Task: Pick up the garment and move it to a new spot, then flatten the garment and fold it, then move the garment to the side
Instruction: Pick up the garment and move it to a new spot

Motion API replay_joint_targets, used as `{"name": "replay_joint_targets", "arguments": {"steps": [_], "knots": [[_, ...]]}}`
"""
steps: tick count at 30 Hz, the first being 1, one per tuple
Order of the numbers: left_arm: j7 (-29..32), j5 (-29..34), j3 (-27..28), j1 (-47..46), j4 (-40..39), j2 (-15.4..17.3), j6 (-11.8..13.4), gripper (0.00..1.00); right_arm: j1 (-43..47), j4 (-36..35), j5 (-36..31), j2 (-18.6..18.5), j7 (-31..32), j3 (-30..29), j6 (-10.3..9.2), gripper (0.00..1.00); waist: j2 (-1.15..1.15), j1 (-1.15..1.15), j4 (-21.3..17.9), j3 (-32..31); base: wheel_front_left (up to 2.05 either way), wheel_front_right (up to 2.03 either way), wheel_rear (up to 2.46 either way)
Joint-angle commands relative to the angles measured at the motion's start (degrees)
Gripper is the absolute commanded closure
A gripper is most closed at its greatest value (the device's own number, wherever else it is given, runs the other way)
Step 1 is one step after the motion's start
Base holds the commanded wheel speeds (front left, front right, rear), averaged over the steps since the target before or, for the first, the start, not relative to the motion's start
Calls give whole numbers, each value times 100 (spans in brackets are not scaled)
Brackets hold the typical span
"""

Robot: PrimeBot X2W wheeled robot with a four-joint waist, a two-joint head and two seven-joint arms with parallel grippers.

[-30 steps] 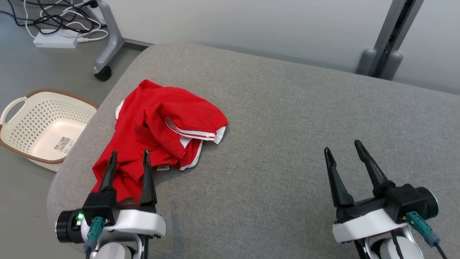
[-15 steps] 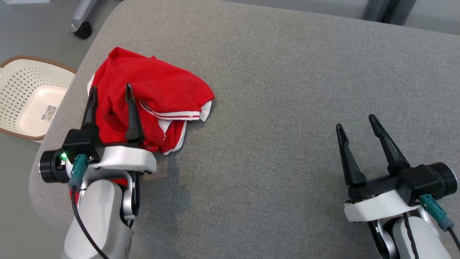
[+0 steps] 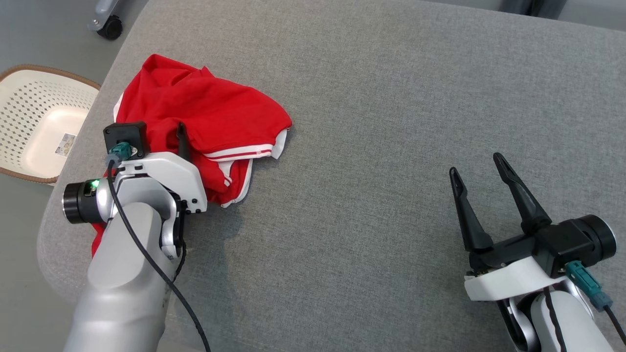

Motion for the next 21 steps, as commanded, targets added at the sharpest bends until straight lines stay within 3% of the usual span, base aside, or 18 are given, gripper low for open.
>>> {"name": "replay_joint_targets", "arguments": {"steps": [1,6,7,9,21], "knots": [[170,-22,-64,-160,189,38,-94,0,-45,32,33,-14,-19,2,9,0,0,0,-7,-4,0,0,0],[92,20,-177,-320,410,72,-212,0,-111,34,38,10,-18,38,9,0,0,0,-60,-19,0,0,0],[29,4,-188,-312,430,65,-240,15,-116,37,42,12,-19,33,9,0,0,0,-68,-32,0,0,0],[-130,-37,-172,-343,441,65,-229,99,-102,42,43,26,-18,26,9,0,0,0,-86,-69,0,0,0],[-835,-173,-228,-242,202,69,-483,100,12,81,35,168,-19,4,9,0,0,0,-194,-390,0,0,0]]}}
